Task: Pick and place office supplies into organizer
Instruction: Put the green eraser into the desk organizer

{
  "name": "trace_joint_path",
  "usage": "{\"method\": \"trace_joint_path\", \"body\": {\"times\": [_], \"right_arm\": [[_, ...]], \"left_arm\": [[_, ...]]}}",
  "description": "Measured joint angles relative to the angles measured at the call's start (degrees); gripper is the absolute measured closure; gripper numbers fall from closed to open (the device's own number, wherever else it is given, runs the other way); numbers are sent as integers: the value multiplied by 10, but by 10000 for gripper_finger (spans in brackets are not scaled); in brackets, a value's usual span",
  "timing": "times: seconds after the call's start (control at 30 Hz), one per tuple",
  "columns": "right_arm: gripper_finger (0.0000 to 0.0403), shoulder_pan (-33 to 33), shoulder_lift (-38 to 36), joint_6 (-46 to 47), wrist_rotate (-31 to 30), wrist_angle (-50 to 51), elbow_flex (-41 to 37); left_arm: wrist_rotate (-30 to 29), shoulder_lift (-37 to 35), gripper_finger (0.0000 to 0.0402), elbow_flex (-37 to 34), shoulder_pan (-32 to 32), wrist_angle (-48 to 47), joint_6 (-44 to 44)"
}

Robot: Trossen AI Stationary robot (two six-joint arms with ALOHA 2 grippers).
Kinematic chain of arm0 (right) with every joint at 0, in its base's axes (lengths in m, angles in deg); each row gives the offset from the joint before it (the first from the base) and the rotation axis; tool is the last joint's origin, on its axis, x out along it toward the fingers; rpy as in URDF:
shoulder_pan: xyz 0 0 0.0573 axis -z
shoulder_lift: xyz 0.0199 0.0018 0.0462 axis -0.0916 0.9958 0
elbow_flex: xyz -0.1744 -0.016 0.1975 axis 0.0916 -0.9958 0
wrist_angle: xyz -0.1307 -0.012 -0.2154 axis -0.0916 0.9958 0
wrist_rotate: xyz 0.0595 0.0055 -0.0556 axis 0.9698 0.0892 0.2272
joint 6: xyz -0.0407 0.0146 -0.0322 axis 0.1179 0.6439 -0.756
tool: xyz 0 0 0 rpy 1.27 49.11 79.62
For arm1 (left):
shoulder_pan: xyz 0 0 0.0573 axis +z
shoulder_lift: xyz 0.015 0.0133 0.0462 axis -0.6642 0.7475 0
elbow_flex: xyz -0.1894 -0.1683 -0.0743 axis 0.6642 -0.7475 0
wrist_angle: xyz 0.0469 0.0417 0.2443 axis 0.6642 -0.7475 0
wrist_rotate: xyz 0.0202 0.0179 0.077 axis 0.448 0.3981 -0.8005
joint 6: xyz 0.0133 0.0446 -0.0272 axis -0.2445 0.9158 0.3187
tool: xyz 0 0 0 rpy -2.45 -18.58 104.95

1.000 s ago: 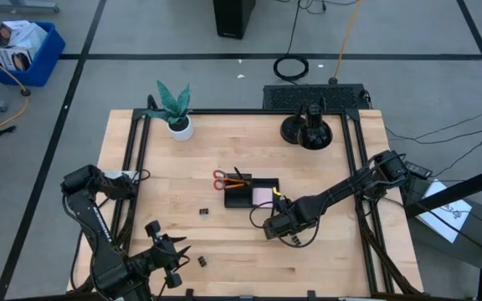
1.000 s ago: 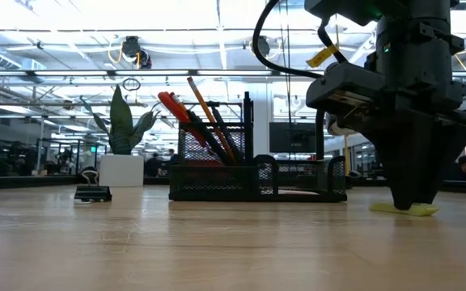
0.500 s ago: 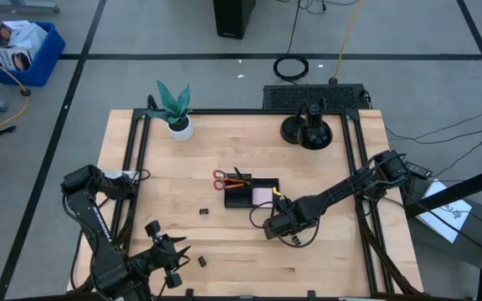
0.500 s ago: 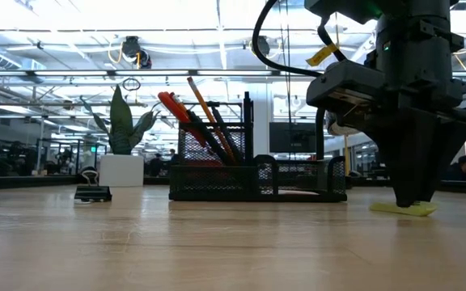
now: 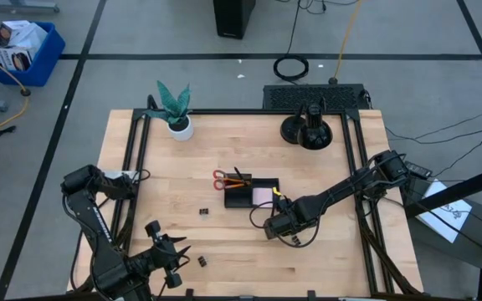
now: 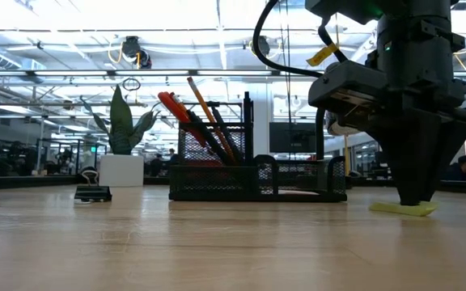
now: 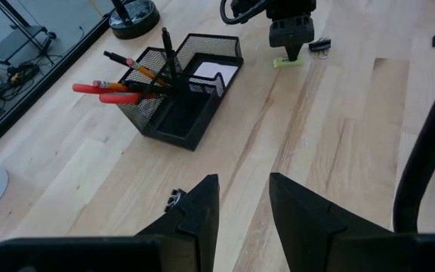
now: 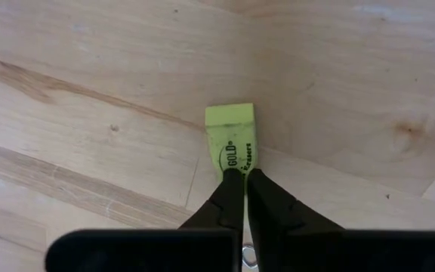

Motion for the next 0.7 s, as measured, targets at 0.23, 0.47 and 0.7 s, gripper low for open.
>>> {"method": "trace_joint_path", "body": {"times": [0.23,0.47,0.7], "right_arm": [[403,0,0,-3,0,1,0],[402,0,-14,-5,-5,12,0],[402,0,-23,-7,-16,29,0]], "left_arm": [[0,0,277,0,0,0,0],[0,0,277,0,0,0,0],[0,0,277,0,0,0,0]]}}
